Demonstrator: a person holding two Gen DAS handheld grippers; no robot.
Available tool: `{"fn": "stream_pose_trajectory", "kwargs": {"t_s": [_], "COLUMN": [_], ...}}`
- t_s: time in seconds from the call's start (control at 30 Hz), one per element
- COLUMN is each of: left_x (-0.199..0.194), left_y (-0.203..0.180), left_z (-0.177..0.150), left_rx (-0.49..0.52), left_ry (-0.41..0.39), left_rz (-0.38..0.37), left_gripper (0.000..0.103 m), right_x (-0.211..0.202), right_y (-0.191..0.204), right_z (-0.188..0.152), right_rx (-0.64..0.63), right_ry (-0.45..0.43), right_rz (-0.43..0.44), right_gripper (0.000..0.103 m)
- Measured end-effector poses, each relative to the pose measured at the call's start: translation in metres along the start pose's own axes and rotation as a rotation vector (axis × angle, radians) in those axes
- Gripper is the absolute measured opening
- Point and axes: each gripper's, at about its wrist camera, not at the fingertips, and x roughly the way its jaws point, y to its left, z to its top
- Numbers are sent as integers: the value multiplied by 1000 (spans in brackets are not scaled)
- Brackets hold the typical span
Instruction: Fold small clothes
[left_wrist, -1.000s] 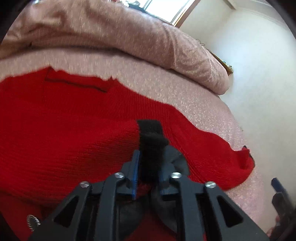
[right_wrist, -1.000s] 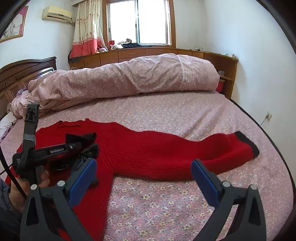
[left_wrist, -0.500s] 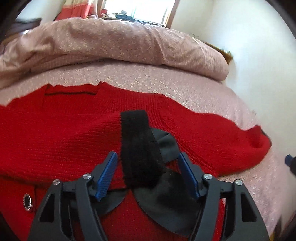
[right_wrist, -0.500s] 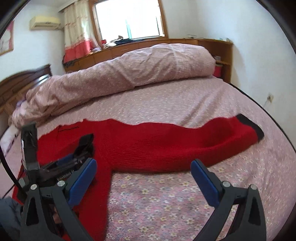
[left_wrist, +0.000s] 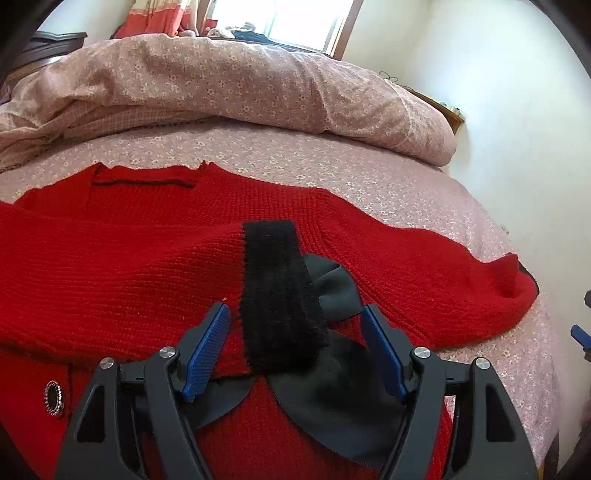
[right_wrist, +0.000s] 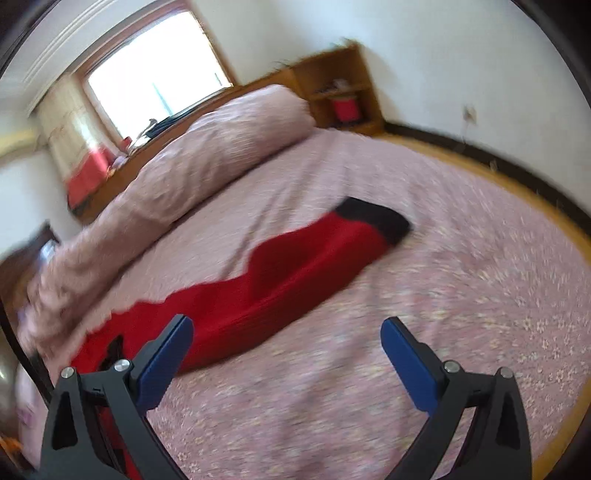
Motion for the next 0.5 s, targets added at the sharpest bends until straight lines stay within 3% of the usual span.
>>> {"fn": "stream_pose_trajectory", "kwargs": {"t_s": [0.2, 0.3, 0.4, 0.5], "left_x": [-9, -9, -7, -4], "left_y": [8, 14, 15, 13], "left_z": [-2, -2, -2, -2], "left_rx": [-46, -75, -77, -65], "left_ry": [-47, -47, -40, -30], "left_rz": [58, 56, 55, 64], "left_gripper": [68, 68, 68, 68], "right_x": [21, 40, 64, 90], "right_y": [-76, -88, -93, -105], "right_z": [26, 42, 58, 66], "right_rx": [237, 237, 204, 199], "right_ry": [11, -1, 2, 76], "right_rz": [110, 164, 161, 135], "right_gripper": [103, 103, 103, 100]}}
